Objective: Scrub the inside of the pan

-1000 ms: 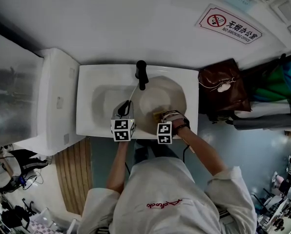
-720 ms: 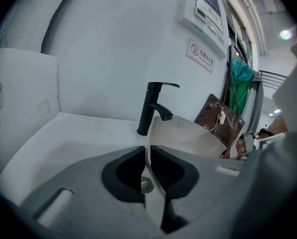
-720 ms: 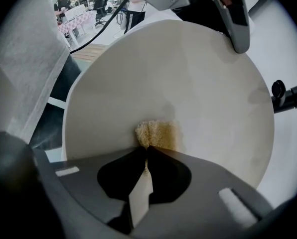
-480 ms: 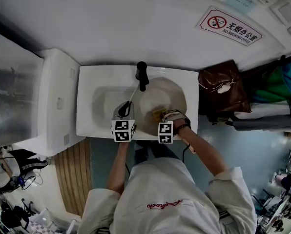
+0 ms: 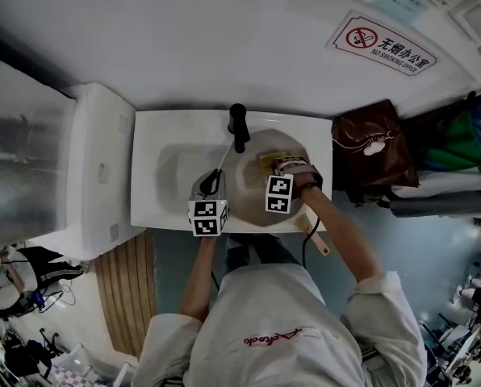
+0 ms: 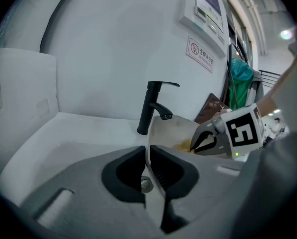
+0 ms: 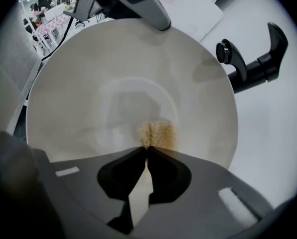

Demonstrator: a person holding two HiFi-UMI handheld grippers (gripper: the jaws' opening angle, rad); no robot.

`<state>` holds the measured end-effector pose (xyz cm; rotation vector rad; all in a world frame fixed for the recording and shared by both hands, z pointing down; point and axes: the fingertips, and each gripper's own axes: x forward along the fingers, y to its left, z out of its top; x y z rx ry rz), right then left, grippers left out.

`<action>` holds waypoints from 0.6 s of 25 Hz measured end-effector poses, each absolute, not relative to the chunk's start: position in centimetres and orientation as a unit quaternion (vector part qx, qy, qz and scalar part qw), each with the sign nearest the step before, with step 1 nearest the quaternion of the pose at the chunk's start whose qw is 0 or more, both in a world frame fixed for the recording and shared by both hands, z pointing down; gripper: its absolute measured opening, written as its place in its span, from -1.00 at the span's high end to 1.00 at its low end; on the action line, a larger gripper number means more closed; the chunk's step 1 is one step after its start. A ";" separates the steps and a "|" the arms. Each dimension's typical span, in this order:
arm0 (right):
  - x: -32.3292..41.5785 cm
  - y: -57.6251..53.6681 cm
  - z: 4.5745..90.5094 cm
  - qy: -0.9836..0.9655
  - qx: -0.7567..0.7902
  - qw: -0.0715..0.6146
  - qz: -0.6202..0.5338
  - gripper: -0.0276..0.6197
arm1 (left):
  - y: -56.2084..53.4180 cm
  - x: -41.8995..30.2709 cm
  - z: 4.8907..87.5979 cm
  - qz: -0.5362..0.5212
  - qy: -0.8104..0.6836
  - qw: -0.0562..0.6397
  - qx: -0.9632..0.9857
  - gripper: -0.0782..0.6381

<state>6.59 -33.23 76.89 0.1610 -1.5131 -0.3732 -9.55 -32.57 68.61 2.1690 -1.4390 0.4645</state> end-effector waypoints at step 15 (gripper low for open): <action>6.1 -36.8 77.7 -0.673 0.078 0.717 -0.166 0.84 | -32.7 -9.5 68.6 0.173 -0.523 0.250 0.797 0.69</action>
